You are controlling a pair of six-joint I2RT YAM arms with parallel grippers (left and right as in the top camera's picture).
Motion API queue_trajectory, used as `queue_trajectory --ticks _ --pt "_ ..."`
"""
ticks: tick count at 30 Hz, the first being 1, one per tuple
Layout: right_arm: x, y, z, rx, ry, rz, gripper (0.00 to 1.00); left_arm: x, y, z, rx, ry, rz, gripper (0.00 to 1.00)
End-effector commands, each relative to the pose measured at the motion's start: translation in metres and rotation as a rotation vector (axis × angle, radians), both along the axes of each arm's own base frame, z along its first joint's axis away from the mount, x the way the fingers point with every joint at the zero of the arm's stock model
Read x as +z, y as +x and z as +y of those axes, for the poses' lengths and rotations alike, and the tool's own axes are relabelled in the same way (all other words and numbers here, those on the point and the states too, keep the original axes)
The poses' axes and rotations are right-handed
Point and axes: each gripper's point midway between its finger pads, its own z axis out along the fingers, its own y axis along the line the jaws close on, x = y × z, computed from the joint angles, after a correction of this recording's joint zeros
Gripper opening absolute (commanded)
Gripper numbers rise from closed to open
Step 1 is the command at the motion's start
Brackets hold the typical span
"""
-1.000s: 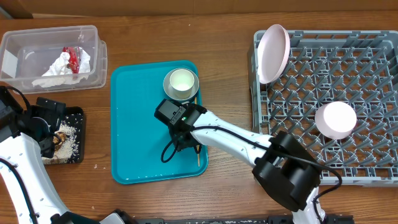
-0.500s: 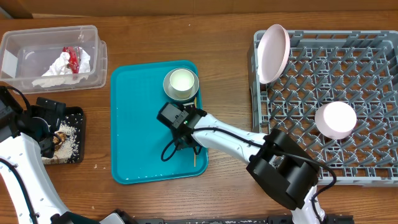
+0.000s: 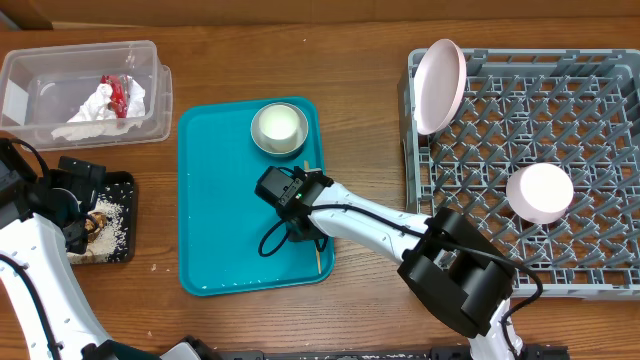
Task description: Sort waste into correct bins and load items into the dishwasher
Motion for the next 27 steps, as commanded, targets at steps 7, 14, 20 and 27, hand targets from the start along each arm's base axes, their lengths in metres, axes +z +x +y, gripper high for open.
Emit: queue_trajectory --ticks 7,14,20,27 --pt "0.124 0.020 -0.003 0.025 0.077 -0.086 0.04 -0.001 -0.001 0.001 0.014 0.001 0.005 1.00" --pt "0.212 0.025 -0.086 -0.033 0.026 -0.117 0.04 -0.001 -0.001 0.001 0.014 0.001 0.005 1.00" --pt "0.223 0.034 -0.175 -0.122 -0.082 -0.057 0.04 -0.001 -0.001 0.001 0.014 0.001 0.005 1.00" --pt "0.189 0.028 -0.198 -0.059 0.064 0.148 0.04 -0.001 -0.001 0.001 0.014 0.001 0.005 1.00"
